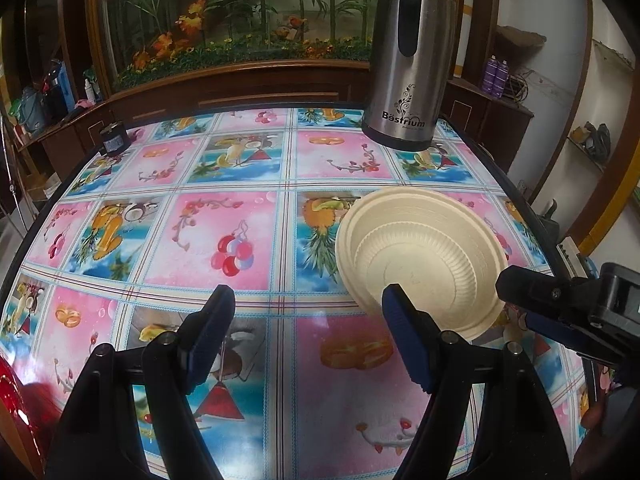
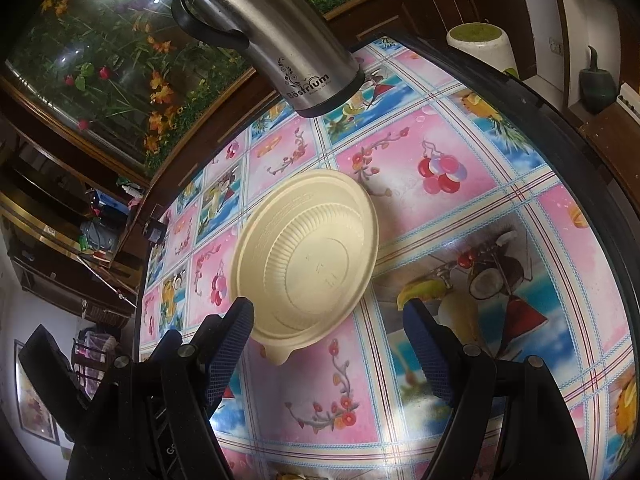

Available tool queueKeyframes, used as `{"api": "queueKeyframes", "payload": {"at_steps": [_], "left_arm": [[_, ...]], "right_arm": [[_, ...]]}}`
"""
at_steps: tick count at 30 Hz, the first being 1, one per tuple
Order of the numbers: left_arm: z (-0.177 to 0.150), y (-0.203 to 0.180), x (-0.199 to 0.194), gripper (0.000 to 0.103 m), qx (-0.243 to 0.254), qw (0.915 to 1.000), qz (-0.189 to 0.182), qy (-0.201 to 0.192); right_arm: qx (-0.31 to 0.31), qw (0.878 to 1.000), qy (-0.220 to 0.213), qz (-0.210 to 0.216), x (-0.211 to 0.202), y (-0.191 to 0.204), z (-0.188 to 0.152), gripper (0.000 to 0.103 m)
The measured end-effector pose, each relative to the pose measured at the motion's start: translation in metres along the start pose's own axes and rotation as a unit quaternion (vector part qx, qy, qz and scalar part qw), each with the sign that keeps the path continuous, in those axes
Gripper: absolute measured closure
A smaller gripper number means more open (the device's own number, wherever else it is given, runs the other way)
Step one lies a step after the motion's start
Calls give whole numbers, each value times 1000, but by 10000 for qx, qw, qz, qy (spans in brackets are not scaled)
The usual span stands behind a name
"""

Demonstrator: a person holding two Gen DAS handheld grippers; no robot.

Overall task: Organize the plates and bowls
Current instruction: 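Close both tools on the rim of the small beige bowl, then lift the small beige bowl with both tools and carry it over the stack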

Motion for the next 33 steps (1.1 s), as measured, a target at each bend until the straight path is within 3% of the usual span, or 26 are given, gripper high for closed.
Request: {"api": "queueKeyframes", "payload": {"at_steps": [12, 22, 23, 24, 28, 30, 33], "left_arm": [[3, -4, 11, 27, 27, 10000, 3, 10], [2, -2, 32, 29, -319, 9982, -147, 481], [2, -3, 34, 31, -325, 9980, -159, 522], [2, -5, 36, 40, -296, 9979, -137, 553], [3, -5, 45, 53, -347, 9972, -65, 665], [5, -4, 50, 69, -333, 9971, 29, 677], [4, -7, 54, 88, -287, 9967, -20, 758]], "right_arm": [[14, 10000, 11, -66, 4, -1, 5, 24], [133, 9997, 59, -188, 14, -9, 12, 28], [149, 9997, 78, -203, 16, -9, 13, 30], [176, 9996, 78, -217, 17, -11, 14, 30], [266, 9992, 86, -287, 24, -15, 21, 48], [230, 9990, 148, -365, 31, -15, 23, 58], [225, 9982, 218, -505, 40, -19, 23, 81]]}}
Point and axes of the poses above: each gripper's, at about its wrist camera, not at the fingertips, and x roughly the way its jaws point, y to its left, z to its top, the point moved 8 cm from there along x, roughly the way its jaws point, and after that the axes turned 3 degrees about -x, right-handed, at the moved point
